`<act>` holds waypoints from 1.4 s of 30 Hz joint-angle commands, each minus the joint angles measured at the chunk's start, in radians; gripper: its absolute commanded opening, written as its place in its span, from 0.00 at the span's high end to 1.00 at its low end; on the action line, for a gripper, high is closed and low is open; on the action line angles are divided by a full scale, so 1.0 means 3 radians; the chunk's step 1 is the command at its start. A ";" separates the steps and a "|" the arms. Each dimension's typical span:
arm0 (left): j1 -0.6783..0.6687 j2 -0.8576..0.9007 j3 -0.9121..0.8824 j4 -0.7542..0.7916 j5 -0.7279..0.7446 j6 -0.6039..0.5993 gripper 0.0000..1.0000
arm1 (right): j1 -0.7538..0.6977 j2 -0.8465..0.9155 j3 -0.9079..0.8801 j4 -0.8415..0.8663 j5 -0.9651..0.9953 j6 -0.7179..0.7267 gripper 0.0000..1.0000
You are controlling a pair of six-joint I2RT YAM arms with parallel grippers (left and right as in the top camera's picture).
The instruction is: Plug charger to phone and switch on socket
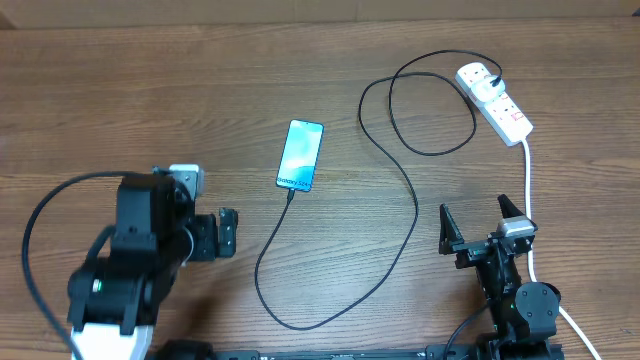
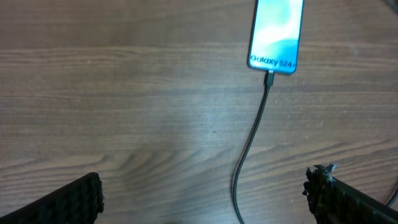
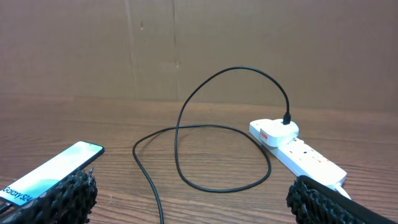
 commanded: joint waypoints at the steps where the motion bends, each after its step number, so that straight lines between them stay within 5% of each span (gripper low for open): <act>1: -0.0019 -0.0314 -0.0238 0.0090 -0.0084 -0.0072 0.00 | 0.0019 -0.0036 -0.0033 0.0024 0.0029 -0.0013 0.00; 18: -0.0018 -0.1114 -0.1278 0.1086 0.0173 -0.0071 0.00 | 0.0019 -0.0036 -0.0033 0.0024 0.0029 -0.0013 0.00; 42: 0.0249 -0.2612 -0.2377 0.1718 0.0254 -0.0074 0.00 | 0.0019 -0.0036 -0.0033 0.0024 0.0029 -0.0011 0.00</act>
